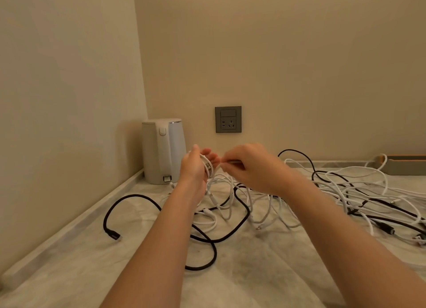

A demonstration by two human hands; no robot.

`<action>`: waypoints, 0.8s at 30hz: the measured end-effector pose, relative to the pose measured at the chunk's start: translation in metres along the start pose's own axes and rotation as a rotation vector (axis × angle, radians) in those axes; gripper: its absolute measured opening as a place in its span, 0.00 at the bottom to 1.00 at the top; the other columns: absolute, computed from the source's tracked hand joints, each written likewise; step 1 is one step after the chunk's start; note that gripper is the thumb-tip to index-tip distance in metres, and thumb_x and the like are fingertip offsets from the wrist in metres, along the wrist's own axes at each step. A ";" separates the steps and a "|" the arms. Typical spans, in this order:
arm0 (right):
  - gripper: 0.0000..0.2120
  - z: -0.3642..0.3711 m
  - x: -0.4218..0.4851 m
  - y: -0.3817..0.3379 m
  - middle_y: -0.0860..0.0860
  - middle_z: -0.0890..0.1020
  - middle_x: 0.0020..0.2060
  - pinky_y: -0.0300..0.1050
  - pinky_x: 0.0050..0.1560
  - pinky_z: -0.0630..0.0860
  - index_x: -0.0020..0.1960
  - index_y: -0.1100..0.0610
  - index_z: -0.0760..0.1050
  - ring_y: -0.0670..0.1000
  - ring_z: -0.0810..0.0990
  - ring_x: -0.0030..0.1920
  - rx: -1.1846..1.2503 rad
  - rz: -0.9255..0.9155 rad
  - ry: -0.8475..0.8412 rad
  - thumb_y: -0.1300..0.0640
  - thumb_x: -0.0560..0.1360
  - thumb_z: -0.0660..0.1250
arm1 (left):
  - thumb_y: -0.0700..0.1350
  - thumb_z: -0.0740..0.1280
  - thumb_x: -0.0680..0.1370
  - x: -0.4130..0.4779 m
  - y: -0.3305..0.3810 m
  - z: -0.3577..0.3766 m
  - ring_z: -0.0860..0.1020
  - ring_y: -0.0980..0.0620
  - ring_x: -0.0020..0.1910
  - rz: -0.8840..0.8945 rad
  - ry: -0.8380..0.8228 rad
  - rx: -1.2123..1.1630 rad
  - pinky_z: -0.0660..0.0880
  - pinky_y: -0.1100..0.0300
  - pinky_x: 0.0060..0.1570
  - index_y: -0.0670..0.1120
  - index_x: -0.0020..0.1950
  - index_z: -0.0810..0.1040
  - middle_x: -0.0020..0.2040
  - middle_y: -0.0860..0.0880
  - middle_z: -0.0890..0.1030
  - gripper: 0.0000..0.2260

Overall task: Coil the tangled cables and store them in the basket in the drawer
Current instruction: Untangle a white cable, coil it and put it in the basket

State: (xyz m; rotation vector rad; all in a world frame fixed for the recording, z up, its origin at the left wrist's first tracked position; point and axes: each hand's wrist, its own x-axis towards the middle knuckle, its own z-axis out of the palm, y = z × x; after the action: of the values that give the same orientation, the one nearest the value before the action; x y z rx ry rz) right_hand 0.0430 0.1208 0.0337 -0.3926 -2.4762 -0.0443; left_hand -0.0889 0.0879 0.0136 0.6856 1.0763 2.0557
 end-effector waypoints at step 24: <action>0.04 0.009 -0.007 0.044 0.45 0.71 0.26 0.33 0.28 0.64 0.47 0.59 0.74 0.41 0.66 0.26 0.886 0.363 0.071 0.58 0.78 0.64 | 0.51 0.57 0.80 -0.016 -0.002 -0.006 0.60 0.62 0.15 -0.248 -0.776 0.252 0.56 0.71 0.14 0.44 0.34 0.70 0.19 0.56 0.63 0.17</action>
State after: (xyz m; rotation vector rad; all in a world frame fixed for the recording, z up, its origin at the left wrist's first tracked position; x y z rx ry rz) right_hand 0.0559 0.1620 0.0202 -0.4160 -2.0543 1.1117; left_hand -0.0827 0.0736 0.0072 1.2677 0.8904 1.2601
